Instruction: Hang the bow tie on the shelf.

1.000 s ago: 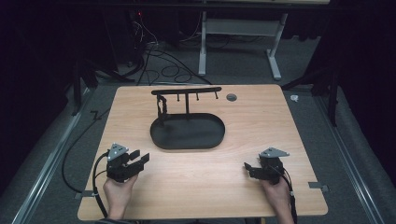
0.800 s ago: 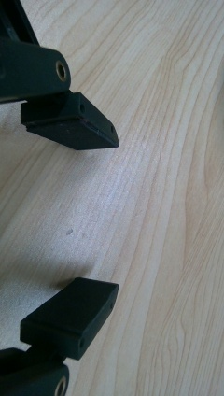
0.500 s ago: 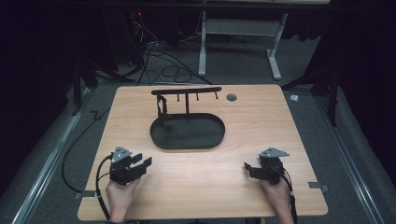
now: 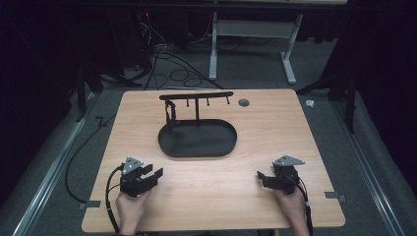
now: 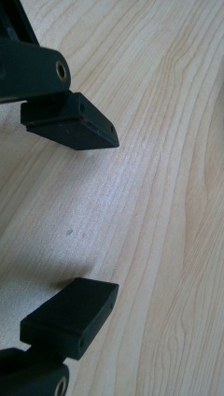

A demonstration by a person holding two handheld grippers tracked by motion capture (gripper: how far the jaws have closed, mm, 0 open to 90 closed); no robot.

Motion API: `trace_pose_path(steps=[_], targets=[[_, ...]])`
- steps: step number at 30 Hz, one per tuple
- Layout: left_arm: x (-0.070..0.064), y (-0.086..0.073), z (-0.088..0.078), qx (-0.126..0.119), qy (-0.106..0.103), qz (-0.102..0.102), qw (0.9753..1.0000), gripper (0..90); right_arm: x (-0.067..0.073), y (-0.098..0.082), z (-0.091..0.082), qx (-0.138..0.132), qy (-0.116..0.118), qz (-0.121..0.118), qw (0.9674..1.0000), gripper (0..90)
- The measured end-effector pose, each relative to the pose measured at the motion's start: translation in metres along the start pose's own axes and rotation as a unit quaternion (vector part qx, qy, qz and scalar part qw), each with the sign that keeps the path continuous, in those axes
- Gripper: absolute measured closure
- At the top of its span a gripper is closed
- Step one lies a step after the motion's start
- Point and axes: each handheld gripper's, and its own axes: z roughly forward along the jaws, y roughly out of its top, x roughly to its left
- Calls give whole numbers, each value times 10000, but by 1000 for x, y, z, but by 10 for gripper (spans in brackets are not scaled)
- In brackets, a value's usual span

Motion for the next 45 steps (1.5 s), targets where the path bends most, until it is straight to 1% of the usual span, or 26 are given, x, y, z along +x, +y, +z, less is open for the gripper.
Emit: trace_pose_path(steps=[5,8,14,15,19,23,25,28,36,39,40,43,45], targets=[[-1,-2,5,82,-10,18,10000,523,0,0,0,0,-1,0,10000,266],[-4,-4,9,139,45,114,9998,523,0,0,0,1,-1,0,10000,266],[-5,-6,16,216,42,138,9997,523,0,0,0,0,0,0,10000,266],[-6,-7,18,262,70,175,9995,523,0,0,0,1,0,0,10000,266],[-8,-7,22,272,81,225,9993,523,0,0,0,1,0,0,10000,266],[-10,-8,26,294,81,227,9993,522,0,0,0,1,0,2,10000,266],[-10,-9,31,332,76,215,9992,523,0,0,0,-1,0,0,10000,266],[-10,-10,33,335,78,198,9992,523,0,0,0,-7,1,1,10000,266],[-10,-12,39,368,156,201,9990,521,0,0,0,0,-1,0,10000,266],[-10,-13,40,356,202,230,9989,519,0,0,0,0,-1,0,10000,266],[-10,-13,41,367,225,268,9987,518,0,0,0,0,0,-1,10000,266],[-10,-15,43,368,250,261,9987,515,0,0,0,1,-1,1,10000,266],[-11,-15,45,379,287,325,9983,509,0,0,0,-1,-1,1,10000,266]])
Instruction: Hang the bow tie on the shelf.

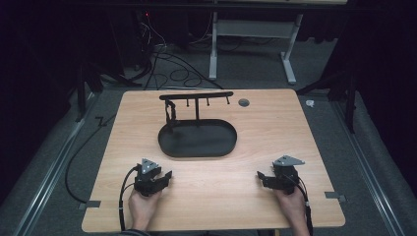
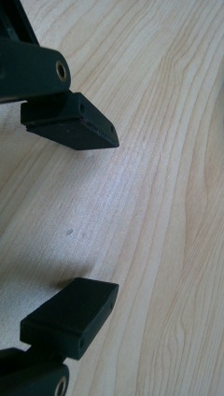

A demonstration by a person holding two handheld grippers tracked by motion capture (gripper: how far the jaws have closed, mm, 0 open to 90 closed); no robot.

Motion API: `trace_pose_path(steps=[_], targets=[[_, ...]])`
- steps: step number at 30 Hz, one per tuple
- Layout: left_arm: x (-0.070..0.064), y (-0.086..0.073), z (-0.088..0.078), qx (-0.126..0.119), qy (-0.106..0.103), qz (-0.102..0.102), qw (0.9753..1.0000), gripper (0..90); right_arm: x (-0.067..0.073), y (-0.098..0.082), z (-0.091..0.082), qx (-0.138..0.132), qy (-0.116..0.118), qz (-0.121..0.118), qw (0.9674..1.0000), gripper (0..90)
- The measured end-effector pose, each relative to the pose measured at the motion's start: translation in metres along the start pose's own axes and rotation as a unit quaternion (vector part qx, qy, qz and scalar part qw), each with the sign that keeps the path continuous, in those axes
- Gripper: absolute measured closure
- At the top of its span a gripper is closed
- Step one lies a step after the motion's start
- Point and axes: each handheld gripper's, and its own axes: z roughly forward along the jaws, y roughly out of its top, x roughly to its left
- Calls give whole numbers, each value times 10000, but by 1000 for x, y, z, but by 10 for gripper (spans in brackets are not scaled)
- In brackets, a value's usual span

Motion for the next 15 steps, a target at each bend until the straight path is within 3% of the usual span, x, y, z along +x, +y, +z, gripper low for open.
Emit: trace_pose_path(steps=[4,10,15], targets=[[-2,-1,1,-45,73,75,9999,509,0,0,0,1,0,0,10000,266],[-9,-2,4,-32,249,389,9989,474,0,0,0,0,1,-2,10000,266],[-8,-1,4,-26,267,348,9990,451,0,0,0,1,0,-1,10000,266]])
